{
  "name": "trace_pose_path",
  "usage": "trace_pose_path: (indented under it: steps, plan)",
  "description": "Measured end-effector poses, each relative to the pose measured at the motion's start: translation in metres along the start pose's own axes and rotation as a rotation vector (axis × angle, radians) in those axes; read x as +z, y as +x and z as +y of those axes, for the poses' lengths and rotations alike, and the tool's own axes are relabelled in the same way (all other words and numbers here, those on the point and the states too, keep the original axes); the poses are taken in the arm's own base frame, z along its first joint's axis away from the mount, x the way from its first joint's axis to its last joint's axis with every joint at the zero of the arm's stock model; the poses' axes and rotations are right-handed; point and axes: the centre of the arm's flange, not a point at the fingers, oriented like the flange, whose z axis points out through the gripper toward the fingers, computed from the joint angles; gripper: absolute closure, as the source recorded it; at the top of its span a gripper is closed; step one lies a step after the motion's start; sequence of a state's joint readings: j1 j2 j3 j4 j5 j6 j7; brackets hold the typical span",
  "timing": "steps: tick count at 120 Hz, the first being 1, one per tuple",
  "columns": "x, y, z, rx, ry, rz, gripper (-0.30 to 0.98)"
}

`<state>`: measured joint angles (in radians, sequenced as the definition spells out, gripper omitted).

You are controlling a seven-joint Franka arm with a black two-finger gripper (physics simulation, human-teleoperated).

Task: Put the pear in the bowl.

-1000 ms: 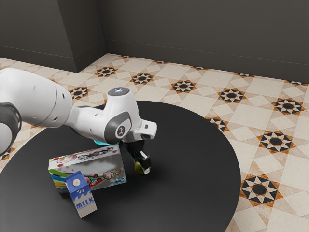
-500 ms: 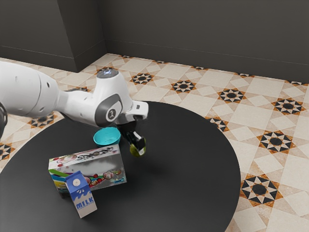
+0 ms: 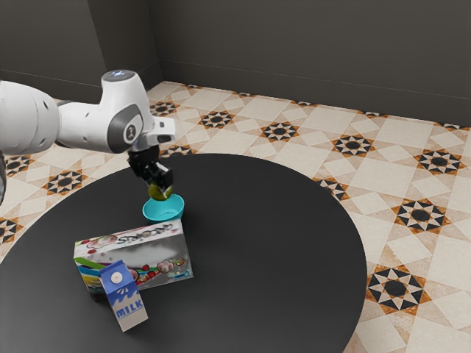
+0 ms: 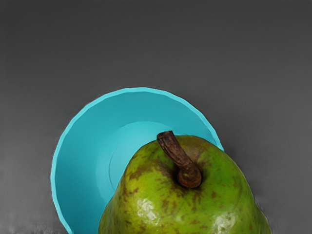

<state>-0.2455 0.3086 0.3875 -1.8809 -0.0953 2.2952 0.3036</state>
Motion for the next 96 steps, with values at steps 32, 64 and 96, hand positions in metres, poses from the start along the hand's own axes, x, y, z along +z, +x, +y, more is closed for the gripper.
trace_pose_path:
  steps: [32,64,96]
  plan:
    - [0.018,0.010,-0.023,-0.010,0.018,-0.030,0.65]
    - [0.017,0.016,-0.022,0.044,-0.013,-0.022,0.29]
    - [-0.016,0.014,-0.022,0.114,-0.043,0.013,0.09]
